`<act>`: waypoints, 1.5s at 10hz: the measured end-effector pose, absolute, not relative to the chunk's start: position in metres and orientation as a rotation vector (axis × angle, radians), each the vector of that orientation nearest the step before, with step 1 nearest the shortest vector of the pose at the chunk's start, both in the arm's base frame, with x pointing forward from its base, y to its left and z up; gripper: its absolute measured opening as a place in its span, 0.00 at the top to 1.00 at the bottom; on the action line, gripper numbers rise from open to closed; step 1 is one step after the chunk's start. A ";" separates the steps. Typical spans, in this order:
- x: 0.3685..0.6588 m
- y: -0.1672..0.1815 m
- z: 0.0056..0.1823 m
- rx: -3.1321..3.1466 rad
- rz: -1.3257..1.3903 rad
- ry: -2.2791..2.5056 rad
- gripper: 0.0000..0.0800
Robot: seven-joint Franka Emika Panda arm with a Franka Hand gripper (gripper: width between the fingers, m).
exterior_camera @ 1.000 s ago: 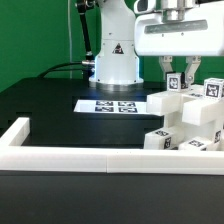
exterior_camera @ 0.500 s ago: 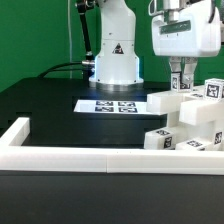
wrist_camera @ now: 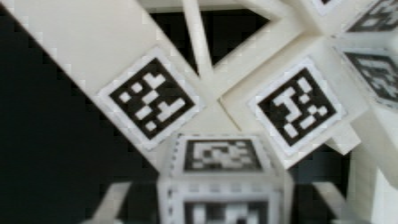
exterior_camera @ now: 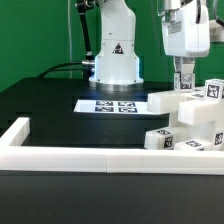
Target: Assemble chair
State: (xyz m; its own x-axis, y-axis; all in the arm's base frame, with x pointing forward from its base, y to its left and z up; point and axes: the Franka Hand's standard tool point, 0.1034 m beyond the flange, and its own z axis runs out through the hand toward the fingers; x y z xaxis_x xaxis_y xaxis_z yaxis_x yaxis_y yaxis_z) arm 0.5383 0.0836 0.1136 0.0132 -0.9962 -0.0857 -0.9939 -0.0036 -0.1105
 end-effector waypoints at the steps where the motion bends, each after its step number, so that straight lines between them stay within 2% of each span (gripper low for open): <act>1: 0.539 0.084 0.114 -2.134 -0.024 2.112 0.36; 2: 0.539 0.086 0.115 -2.151 -0.025 2.094 0.23; 4: 0.539 0.086 0.115 -2.388 -0.052 1.828 0.19; 15: 0.548 0.090 0.121 -3.057 -0.109 0.396 0.19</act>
Offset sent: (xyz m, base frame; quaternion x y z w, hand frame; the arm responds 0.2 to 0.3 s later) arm -0.0017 -0.0009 0.0040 -0.0105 0.0105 -0.2669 0.9636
